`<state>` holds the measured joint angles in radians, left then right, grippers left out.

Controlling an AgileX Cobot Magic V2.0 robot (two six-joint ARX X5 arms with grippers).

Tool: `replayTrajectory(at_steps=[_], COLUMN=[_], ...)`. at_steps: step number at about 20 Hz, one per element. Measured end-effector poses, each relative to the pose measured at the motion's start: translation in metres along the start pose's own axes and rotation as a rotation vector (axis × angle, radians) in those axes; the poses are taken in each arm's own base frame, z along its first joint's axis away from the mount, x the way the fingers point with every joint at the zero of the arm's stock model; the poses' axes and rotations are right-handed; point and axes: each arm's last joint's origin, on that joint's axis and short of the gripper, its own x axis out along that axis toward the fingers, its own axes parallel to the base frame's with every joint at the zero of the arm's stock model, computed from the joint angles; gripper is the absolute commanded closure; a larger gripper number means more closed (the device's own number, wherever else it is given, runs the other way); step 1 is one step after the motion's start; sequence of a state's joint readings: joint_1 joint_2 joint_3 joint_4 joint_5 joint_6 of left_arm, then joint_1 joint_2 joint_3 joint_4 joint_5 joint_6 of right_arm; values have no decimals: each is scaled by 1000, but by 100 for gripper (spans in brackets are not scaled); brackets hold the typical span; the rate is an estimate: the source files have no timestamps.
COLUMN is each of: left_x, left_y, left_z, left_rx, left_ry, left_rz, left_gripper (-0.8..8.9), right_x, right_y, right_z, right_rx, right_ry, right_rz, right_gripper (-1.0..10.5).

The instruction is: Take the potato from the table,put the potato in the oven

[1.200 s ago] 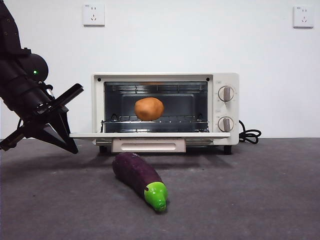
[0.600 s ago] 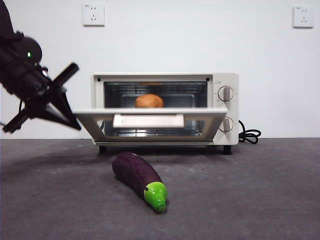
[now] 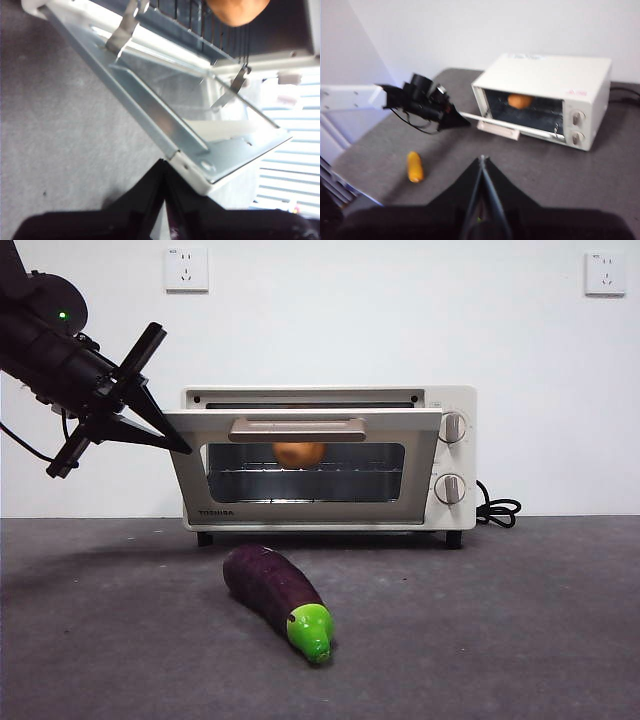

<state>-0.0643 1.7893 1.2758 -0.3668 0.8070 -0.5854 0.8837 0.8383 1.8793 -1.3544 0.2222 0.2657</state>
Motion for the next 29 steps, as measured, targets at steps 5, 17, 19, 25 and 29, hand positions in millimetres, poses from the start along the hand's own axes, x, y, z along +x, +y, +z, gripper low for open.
replayTrajectory(at_steps=[5, 17, 19, 25, 29], left_x=[0, -3, -4, -5, -5], left_y=[-4, -16, -18, -21, -22], left_z=[5, 21, 24, 28, 28], left_rx=[-21, -48, -45, -45, -44], left_ry=[-40, -185, -216, -278, -274], left_rz=[-29, -115, -123, -126, -133], left_gripper=[819, 819, 819, 819, 819], right_x=[18, 30, 30, 30, 29], right_y=[1, 2, 2, 2, 1], right_z=[-7, -12, -12, -12, -12], right_rx=[1, 7, 8, 8, 6], right_ry=[57, 94, 94, 93, 85], right_rz=[-62, -96, -96, -97, -123], right_gripper=[946, 946, 946, 946, 946])
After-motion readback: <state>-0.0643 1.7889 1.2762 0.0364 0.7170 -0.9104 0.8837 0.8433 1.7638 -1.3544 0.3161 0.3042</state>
